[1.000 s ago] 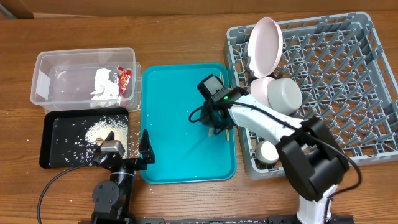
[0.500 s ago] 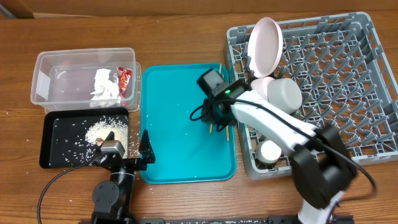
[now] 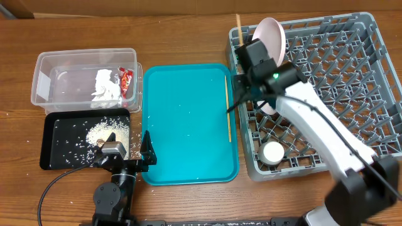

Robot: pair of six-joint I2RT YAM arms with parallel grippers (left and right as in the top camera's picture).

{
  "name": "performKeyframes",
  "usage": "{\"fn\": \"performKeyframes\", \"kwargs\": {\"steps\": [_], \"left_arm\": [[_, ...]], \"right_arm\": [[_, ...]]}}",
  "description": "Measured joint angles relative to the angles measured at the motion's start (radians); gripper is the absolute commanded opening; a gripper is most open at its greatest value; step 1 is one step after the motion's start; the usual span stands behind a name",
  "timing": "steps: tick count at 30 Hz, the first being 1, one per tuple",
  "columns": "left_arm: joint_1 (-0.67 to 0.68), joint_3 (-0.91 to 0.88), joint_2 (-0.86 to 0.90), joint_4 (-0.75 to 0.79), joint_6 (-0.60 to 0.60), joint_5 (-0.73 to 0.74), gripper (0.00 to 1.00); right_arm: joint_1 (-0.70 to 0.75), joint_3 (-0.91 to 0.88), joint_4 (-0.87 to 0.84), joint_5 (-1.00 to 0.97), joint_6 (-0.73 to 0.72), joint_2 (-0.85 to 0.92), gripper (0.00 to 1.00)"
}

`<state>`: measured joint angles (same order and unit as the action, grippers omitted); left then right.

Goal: Sort waste into correct bins and load items into the dishwasher
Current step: 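Carry the chopstick with the right gripper into the dish rack, then return the right gripper to the teal tray and grasp the second chopstick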

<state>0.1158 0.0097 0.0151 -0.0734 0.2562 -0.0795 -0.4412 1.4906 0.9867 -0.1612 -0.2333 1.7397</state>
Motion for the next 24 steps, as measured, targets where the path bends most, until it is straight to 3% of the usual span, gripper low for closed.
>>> {"fn": "performKeyframes", "kwargs": {"steps": [4, 7, 10, 16, 24], "left_arm": [[0.0, 0.0, 0.0, 0.0, 0.0, 0.0, 1.0], [0.0, 0.0, 0.0, 0.0, 0.0, 0.0, 1.0], [0.0, 0.0, 0.0, 0.0, 0.0, 0.0, 1.0], [0.0, 0.0, 0.0, 0.0, 0.0, 0.0, 1.0], [0.0, 0.0, 0.0, 0.0, 0.0, 0.0, 1.0]], "right_arm": [[0.05, -0.016, 0.025, 0.03, 0.048, 0.082, 0.06], [0.033, -0.016, 0.039, 0.043, 0.071, 0.082, 0.34], [0.019, -0.015, 0.062, 0.048, 0.084, 0.082, 0.41], [-0.03, -0.014, 0.081, 0.053, 0.08, 0.034, 0.43], [-0.198, -0.014, 0.065, 0.088, 0.003, -0.011, 0.43]]}}
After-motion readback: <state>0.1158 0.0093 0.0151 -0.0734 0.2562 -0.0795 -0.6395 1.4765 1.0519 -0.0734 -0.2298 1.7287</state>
